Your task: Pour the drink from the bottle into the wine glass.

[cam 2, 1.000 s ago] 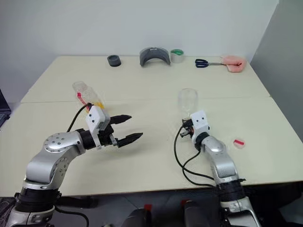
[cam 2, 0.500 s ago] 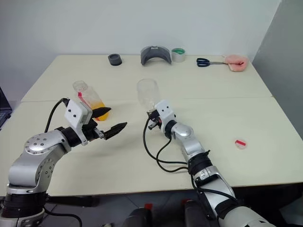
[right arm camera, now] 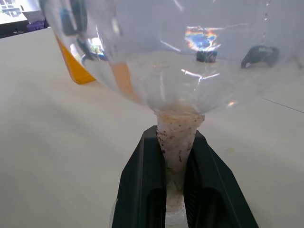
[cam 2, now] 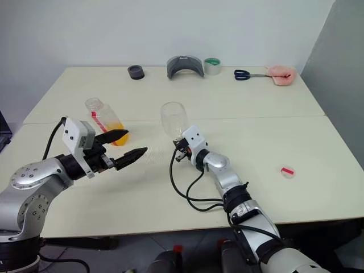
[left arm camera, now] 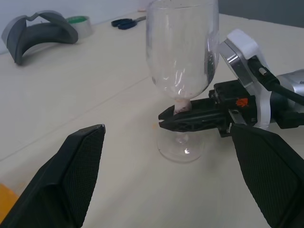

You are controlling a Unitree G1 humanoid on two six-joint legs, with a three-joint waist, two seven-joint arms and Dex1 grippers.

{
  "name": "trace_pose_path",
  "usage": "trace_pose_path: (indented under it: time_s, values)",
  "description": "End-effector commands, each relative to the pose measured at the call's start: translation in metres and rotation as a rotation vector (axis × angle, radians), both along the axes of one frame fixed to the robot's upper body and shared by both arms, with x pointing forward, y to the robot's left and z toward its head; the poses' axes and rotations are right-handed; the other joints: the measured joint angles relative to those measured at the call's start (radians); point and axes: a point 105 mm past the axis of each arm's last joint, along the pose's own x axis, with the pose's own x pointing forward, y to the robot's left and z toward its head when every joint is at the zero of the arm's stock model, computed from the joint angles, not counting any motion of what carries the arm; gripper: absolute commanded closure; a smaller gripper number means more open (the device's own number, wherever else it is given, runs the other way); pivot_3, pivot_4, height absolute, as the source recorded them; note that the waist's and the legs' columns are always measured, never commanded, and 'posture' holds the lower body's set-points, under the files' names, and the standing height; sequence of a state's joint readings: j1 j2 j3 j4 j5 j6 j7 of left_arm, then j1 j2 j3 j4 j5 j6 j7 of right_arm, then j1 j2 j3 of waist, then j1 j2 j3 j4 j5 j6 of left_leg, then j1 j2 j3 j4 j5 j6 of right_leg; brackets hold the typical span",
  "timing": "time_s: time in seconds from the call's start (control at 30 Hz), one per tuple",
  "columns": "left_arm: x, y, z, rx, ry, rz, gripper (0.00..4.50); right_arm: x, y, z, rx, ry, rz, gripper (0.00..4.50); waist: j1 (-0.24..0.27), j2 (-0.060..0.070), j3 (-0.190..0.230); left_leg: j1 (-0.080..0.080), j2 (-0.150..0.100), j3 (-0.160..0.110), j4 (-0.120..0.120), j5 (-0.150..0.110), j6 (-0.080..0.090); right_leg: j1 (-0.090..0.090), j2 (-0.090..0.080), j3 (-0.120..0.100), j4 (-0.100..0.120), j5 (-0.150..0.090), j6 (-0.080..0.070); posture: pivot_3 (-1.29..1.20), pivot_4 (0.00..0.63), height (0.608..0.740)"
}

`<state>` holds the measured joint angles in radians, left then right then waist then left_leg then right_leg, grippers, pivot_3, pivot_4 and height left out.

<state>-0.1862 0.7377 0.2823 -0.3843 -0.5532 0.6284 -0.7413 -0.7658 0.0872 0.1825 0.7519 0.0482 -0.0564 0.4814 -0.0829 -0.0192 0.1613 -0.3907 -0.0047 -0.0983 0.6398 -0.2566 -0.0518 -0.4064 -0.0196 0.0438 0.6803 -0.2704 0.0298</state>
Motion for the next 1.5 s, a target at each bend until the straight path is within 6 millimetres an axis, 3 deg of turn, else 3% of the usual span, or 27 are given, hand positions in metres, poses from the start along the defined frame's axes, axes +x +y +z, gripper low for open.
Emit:
trace_pose_path:
  time_s: [0.03, 0.4, 0.6, 1.07, 1.27, 1.5]
  values:
    - [-0.001, 0.001, 0.015, 0.012, -0.061, -0.015, 0.0, 0.0, 0.005, 0.016, 0.028, -0.049, 0.018, 3.61, 0.0, 0.0, 0.0, 0.0, 0.0, 0.0, 0.0, 0.0, 0.0, 0.0, 0.0, 0.0, 0.0, 0.0, 0.0, 0.0, 0.15, 0.74]
    - [0.002, -0.006, 0.016, 0.031, -0.078, -0.043, 0.0, -0.004, 0.005, 0.02, 0.037, -0.065, 0.037, 0.05, 0.0, 0.0, 0.0, 0.0, 0.0, 0.0, 0.0, 0.0, 0.0, 0.0, 0.0, 0.0, 0.0, 0.0, 0.0, 0.0, 0.15, 0.74]
    - [0.002, -0.008, 0.016, 0.029, -0.087, -0.046, 0.0, -0.005, -0.004, 0.017, 0.02, -0.058, 0.044, 0.05, 0.0, 0.0, 0.0, 0.0, 0.0, 0.0, 0.0, 0.0, 0.0, 0.0, 0.0, 0.0, 0.0, 0.0, 0.0, 0.0, 0.15, 0.74]
    - [0.002, -0.012, 0.01, -0.004, -0.086, -0.036, 0.0, -0.023, -0.052, 0.007, -0.012, 0.019, -0.011, 0.05, 0.002, 0.0, 0.0, 0.0, 0.0, 0.0, 0.0, 0.0, 0.0, 0.0, 0.0, 0.0, 0.0, 0.0, 0.0, 0.0, 0.15, 0.74]
    - [0.014, -0.004, -0.002, -0.039, -0.09, 0.086, 0.0, -0.055, -0.066, 0.007, -0.13, -0.039, 0.091, 0.05, 0.012, 0.0, 0.0, -0.001, 0.0, 0.0, 0.0, 0.0, 0.0, 0.0, -0.001, 0.0, -0.001, 0.0, 0.0, 0.0, 0.15, 0.74]
    - [0.026, 0.023, -0.044, -0.041, -0.091, 0.378, 0.0, -0.097, -0.088, 0.036, -0.157, -0.083, 0.203, 0.05, 0.017, 0.0, 0.0, -0.001, 0.0, 0.0, 0.0, 0.0, 0.0, 0.0, -0.001, 0.0, -0.001, 0.0, 0.0, 0.0, 0.15, 0.74]
